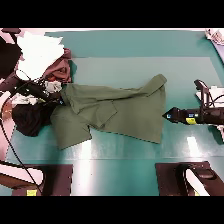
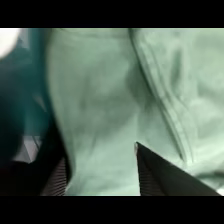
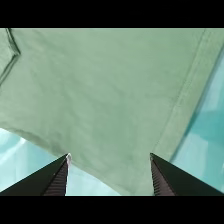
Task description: Fold the shirts.
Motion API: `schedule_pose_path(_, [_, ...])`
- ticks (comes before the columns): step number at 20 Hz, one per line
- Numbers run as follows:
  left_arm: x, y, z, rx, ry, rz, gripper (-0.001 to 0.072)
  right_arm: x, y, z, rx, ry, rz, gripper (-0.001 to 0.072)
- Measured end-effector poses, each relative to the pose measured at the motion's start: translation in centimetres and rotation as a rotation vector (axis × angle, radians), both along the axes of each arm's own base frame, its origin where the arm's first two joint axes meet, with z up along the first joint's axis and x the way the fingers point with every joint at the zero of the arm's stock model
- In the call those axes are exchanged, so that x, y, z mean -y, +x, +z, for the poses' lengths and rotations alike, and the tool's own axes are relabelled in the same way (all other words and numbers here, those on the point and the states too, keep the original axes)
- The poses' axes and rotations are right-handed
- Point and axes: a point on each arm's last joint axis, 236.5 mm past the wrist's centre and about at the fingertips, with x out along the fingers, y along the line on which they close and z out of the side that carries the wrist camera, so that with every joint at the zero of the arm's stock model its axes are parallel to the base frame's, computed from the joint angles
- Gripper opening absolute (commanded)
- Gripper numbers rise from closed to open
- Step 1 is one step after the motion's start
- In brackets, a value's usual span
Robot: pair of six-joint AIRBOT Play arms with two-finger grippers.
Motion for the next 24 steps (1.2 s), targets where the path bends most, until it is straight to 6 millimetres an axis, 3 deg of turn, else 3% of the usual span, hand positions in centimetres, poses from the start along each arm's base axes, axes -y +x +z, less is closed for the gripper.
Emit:
schedule_pose_path(3, [0.6,-1.1,0.3,-0.035,-0.028,-0.034,0.0462,1.1,-0.5,-0.6,-0.024,-0.039,-0.005,0.0573])
schedule_pose_path(4, [0.7,-1.3,0.4,-0.041,-0.033,-0.040,0.0389,1.5,-0.6,-0.7,-0.033,-0.048,-0.013,0.0573])
schedule_pose_path(5, [0.7,-1.5,0.4,-0.047,-0.035,-0.045,0.0223,2.0,-0.6,-0.8,-0.039,-0.054,-0.027,0.0573])
schedule_pose_path(6, [0.8,-1.6,0.4,-0.050,-0.037,-0.050,0.0171,2.6,-0.7,-0.9,-0.045,-0.061,-0.042,0.0574])
schedule_pose_path(7, [0.8,-1.7,0.4,-0.053,-0.039,-0.054,0.0171,3.1,-0.7,-1.0,-0.052,-0.064,-0.058,0.0574])
schedule_pose_path(9, [0.8,-1.8,0.4,-0.058,-0.039,-0.057,0.0029,4.2,-0.7,-1.2,-0.062,-0.069,-0.097,0.0574])
schedule_pose_path(14, [0.8,-2.0,0.4,-0.064,-0.038,-0.065,0.0028,5.6,-1.5,-2.8,-0.113,-0.062,-0.163,0.0594])
schedule_pose_path(19, [0.9,-2.1,0.8,-0.059,-0.043,-0.066,0.0028,5.2,-4.0,-6.8,-0.225,-0.027,-0.205,0.0594])
schedule_pose_path(24, [1.3,-1.9,1.2,-0.050,-0.062,-0.059,0.0028,3.6,-5.1,-9.2,-0.282,0.062,-0.262,0.0594])
